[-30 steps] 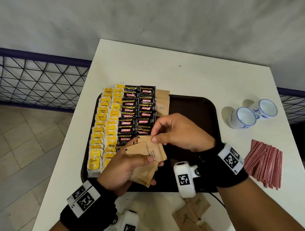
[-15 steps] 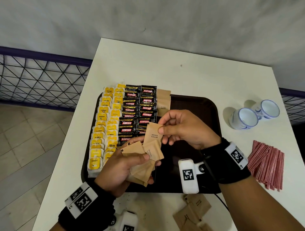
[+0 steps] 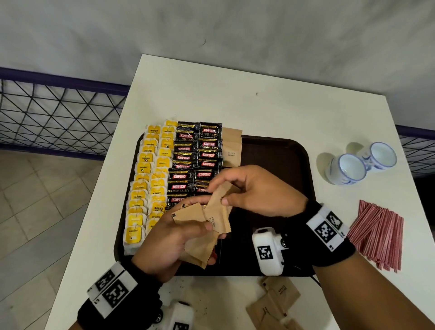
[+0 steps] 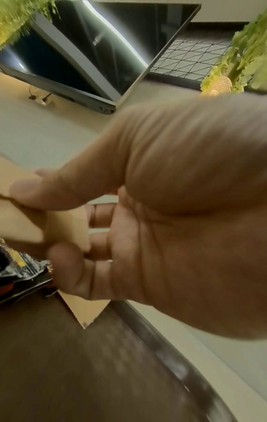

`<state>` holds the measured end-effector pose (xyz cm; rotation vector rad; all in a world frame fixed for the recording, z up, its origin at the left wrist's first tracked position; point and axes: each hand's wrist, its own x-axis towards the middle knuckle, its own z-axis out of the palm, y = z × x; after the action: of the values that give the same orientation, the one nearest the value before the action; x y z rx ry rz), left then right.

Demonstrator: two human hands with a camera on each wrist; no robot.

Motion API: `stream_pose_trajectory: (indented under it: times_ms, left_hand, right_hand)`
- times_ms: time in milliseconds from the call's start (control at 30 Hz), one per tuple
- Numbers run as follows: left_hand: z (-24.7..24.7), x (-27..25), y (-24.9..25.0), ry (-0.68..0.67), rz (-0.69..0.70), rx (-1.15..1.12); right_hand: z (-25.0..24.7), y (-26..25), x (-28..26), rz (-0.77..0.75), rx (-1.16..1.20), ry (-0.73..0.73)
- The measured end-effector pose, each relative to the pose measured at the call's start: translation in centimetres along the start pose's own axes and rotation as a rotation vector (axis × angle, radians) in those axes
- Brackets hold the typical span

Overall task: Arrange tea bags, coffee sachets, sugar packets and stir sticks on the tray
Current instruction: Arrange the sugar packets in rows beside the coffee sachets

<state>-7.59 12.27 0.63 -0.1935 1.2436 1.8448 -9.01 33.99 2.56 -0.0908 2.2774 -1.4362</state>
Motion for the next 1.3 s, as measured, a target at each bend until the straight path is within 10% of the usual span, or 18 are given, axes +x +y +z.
stream_pose_trajectory:
  times_ms: [367, 533, 1300]
  left_hand:
    - [-1.4, -0.1, 0.4, -0.004, 0.029, -0.022]
    - [-1.2, -0.1, -0.1, -0.017, 0.016, -0.045]
    - [-1.1, -0.3, -0.4, -0.008, -0.003, -0.059]
  right_hand:
    - [-2.7, 3.7, -0.1, 0.231, 0.273, 0.616]
    - [-2.8, 4.3, 1.3, 0.411, 0.505, 0.625]
    - [-2.6, 4.1, 5.2, 0.474, 0.25, 0.66]
